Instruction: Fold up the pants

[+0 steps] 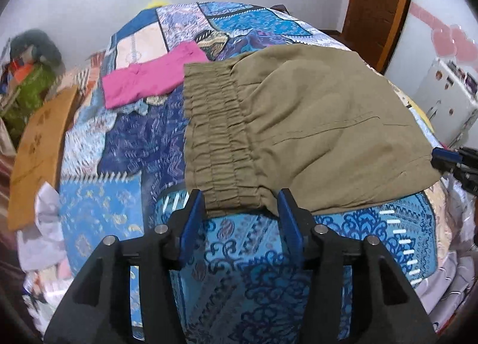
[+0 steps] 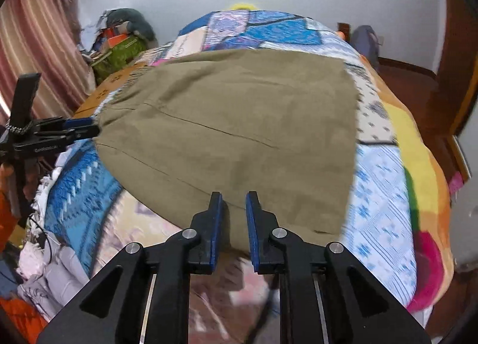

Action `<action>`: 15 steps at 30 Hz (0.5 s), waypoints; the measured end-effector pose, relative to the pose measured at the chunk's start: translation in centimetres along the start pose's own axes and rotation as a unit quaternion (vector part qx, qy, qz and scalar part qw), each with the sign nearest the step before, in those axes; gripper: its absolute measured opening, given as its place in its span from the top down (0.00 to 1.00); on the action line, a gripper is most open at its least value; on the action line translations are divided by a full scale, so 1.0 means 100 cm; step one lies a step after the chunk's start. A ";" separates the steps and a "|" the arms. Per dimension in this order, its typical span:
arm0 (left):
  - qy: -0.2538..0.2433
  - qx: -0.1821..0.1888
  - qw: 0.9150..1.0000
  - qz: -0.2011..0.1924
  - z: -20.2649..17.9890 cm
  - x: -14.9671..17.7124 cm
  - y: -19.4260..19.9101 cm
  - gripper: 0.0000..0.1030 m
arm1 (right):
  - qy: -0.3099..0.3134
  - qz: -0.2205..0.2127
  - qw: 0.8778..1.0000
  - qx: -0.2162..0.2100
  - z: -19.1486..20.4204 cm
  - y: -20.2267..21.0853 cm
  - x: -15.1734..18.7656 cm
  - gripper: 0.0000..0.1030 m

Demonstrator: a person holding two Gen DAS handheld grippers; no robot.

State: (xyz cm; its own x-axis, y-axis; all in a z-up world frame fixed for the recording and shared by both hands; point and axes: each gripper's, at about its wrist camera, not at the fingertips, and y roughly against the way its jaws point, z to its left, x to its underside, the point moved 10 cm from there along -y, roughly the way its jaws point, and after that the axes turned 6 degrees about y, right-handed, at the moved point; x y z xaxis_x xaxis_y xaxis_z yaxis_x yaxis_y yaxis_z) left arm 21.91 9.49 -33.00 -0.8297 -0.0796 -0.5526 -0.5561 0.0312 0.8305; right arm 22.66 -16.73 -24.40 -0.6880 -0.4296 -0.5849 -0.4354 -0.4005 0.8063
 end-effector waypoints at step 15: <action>0.029 -0.014 0.999 -0.033 0.032 -0.025 0.046 0.52 | -0.059 -0.017 0.997 0.044 -0.058 0.040 0.002 0.64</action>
State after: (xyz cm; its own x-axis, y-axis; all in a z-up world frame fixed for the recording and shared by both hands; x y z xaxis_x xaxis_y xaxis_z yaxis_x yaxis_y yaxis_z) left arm 21.27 12.99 -27.97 -0.7860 -0.1387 -0.6024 -0.6079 -0.0041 0.7940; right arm 24.14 -23.07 -21.82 -0.7337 -0.3159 -0.6015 -0.5048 -0.3391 0.7938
